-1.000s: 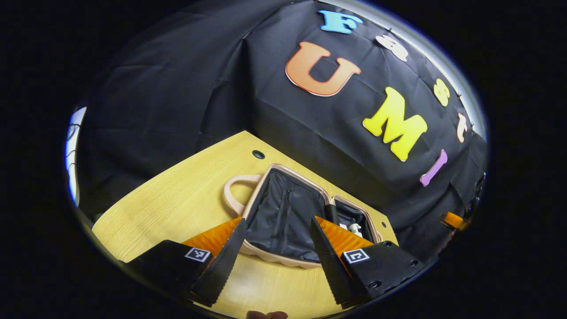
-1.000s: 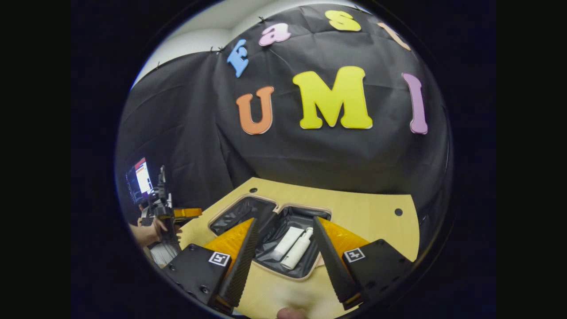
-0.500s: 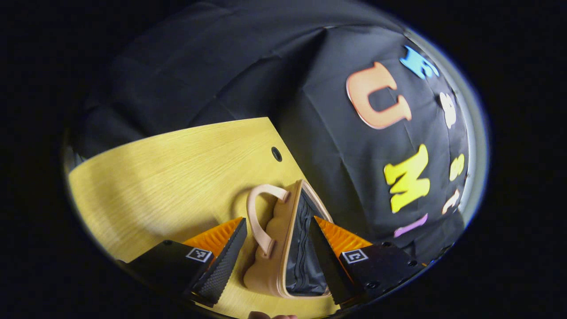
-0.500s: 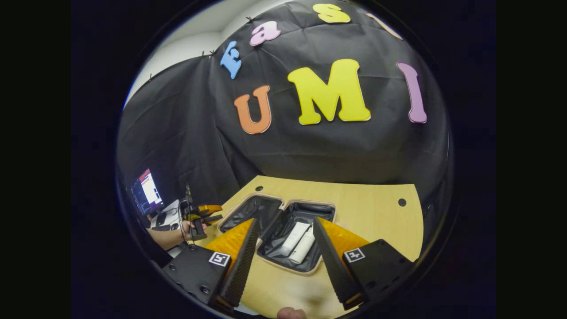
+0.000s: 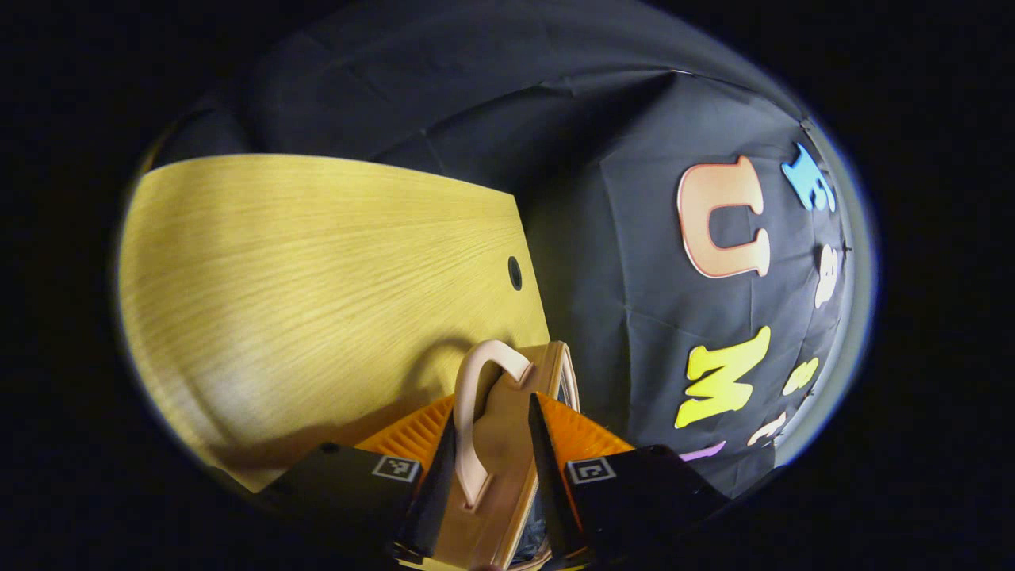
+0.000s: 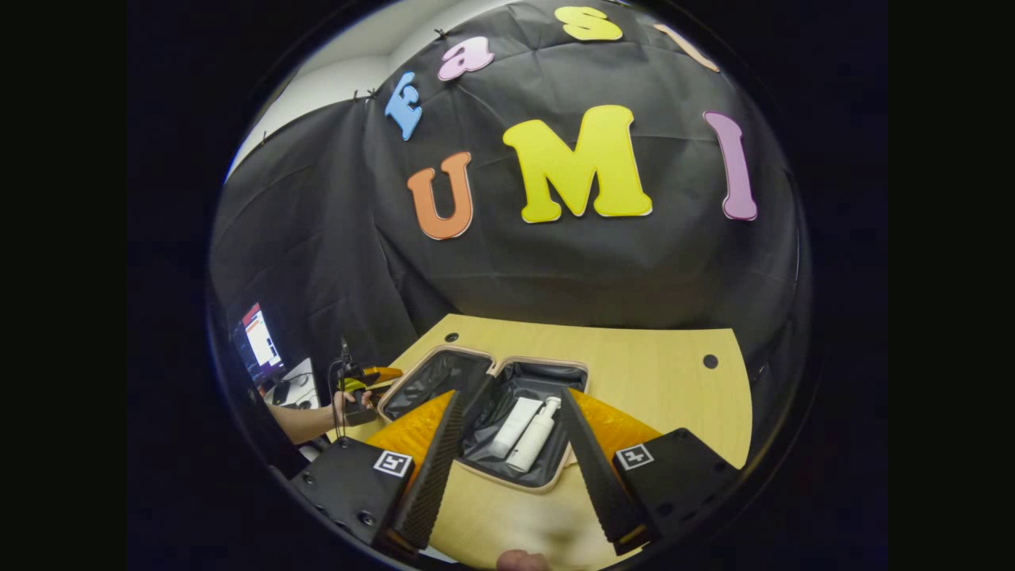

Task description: First open the suitcase, pack the skin care products into it, and then close the suitcase.

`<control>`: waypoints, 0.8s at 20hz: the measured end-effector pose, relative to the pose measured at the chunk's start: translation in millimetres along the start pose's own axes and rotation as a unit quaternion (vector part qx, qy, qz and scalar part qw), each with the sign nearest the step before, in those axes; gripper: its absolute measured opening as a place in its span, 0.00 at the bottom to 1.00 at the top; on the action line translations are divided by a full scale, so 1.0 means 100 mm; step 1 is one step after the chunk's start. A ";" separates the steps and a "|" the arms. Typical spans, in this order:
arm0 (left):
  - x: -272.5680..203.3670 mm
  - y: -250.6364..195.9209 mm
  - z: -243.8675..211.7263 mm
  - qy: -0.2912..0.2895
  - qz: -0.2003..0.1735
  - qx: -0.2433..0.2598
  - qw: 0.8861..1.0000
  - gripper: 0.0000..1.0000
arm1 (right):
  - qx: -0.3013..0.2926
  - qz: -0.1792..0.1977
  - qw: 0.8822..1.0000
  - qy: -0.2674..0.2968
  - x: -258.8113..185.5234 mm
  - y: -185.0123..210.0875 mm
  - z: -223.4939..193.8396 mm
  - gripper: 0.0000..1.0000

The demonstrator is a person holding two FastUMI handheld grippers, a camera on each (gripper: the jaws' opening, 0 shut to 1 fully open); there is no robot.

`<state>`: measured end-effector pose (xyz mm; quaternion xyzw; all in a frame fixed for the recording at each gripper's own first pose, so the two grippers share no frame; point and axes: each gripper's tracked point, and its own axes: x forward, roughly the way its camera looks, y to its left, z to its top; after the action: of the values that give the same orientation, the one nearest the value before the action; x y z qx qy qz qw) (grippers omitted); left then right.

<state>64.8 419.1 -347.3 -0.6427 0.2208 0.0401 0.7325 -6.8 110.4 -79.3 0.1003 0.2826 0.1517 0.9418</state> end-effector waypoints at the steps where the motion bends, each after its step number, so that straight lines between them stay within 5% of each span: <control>1: 0.01 0.00 0.02 -0.003 0.000 -0.017 1.000 0.48 | 0.003 -0.003 1.000 -0.002 -0.01 -0.03 0.01 0.75; 3: 0.04 0.03 0.00 -0.008 0.011 -0.031 0.999 0.36 | 0.009 -0.003 1.000 -0.007 -0.04 -0.04 0.03 0.70; 4: 0.05 0.04 -0.03 -0.009 0.019 -0.028 0.999 0.14 | 0.010 -0.003 1.000 -0.009 -0.06 -0.06 0.04 0.70; 9: -0.15 -0.64 0.04 -0.026 -0.015 0.018 0.999 0.10 | 0.013 -0.018 0.999 -0.050 -0.22 -0.17 0.20 0.75; 16: -0.28 -2.12 -0.55 -0.023 -0.055 0.184 0.981 0.12 | -0.012 -0.038 0.995 -0.090 -0.55 -0.34 0.21 0.75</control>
<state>97.2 336.6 -144.6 -0.5066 0.1722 -0.0271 0.8444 -31.3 57.5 -43.8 0.0912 0.1984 0.1095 0.9697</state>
